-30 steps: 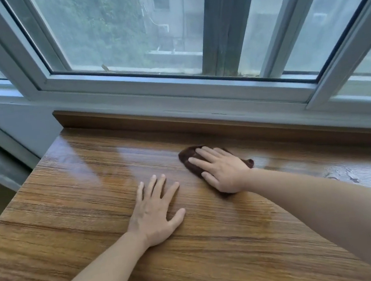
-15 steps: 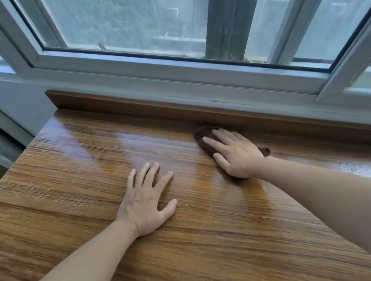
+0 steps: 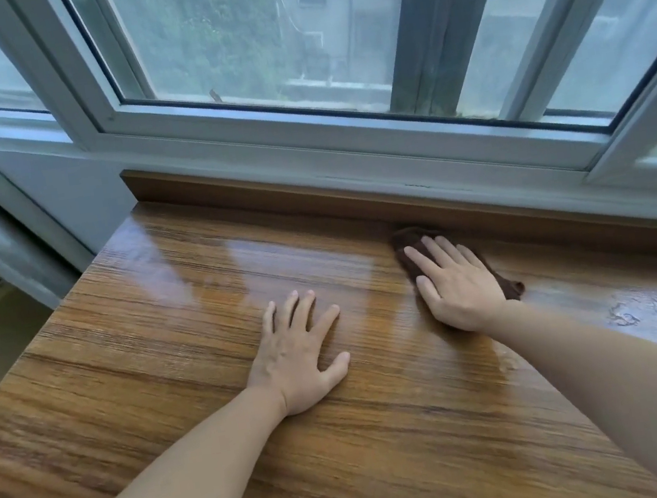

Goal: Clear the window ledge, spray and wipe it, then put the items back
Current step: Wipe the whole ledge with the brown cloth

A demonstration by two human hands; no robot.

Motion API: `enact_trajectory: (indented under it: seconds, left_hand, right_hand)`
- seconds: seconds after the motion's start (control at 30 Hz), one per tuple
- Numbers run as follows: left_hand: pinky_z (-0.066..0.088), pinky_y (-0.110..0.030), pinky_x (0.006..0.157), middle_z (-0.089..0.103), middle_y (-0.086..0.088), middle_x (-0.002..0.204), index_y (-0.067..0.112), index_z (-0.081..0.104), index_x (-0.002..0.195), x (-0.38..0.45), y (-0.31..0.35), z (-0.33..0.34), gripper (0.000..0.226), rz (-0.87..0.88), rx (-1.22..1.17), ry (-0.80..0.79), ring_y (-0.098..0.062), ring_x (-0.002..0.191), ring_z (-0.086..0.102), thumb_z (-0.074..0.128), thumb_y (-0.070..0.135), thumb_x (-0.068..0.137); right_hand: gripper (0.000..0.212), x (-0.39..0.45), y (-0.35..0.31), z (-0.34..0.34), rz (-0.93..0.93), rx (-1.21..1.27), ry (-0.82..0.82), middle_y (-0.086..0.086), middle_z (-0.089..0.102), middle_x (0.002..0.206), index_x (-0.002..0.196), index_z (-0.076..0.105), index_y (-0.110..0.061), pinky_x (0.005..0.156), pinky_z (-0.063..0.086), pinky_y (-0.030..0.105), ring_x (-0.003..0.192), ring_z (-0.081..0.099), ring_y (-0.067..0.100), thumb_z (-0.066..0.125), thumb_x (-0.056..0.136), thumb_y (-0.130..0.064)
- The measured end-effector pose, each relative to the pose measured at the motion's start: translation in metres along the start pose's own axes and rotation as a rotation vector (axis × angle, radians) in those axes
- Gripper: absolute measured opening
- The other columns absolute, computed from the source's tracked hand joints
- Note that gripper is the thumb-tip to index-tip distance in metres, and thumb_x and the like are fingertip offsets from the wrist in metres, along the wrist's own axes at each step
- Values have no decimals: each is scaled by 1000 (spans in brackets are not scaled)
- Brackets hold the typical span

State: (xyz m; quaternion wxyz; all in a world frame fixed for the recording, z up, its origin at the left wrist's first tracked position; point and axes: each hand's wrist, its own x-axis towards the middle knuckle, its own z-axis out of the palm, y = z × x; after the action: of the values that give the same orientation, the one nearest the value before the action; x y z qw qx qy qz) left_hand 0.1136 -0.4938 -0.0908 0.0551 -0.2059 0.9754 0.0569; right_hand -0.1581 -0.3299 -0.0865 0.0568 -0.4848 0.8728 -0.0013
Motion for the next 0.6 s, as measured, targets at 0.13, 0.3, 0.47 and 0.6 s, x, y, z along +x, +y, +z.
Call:
enact_trajectory:
  seconds: [0.13, 0.3, 0.47, 0.6]
  left_hand:
    - [-3, -55, 126, 6, -6, 171, 38, 17, 159, 0, -1, 1, 77, 0, -21, 16, -29, 158, -4, 21, 74, 92]
    - [-1, -57, 126, 10, -8, 170, 36, 21, 159, -1, 4, 4, 77, 6, -20, 56, -32, 157, 1, 22, 73, 91]
    - [0, -58, 125, 11, -9, 171, 36, 20, 160, 0, -1, 5, 78, 11, -28, 50, -33, 157, 2, 20, 73, 91]
    - [2, -60, 125, 12, -10, 170, 36, 20, 159, 2, -4, 5, 79, 48, -67, 43, -34, 157, 3, 19, 74, 91]
  right_hand:
    - [58, -39, -32, 5, -124, 4, -23, -1, 10, 174, 165, 14, -39, 129, 3, 41, 161, 2, 20, 18, 108, -48]
    - [59, -123, -70, 6, -257, -11, -74, -3, 1, 173, 165, 11, -40, 130, -1, 41, 161, -6, 18, 20, 108, -48]
    - [58, -138, -70, 9, -250, -47, -99, -3, 9, 174, 164, 13, -41, 130, 6, 42, 161, 2, 18, 23, 108, -49]
    - [58, -97, -76, 10, 195, 21, -3, 1, 18, 173, 164, 20, -37, 130, 10, 43, 160, 9, 21, 26, 107, -46]
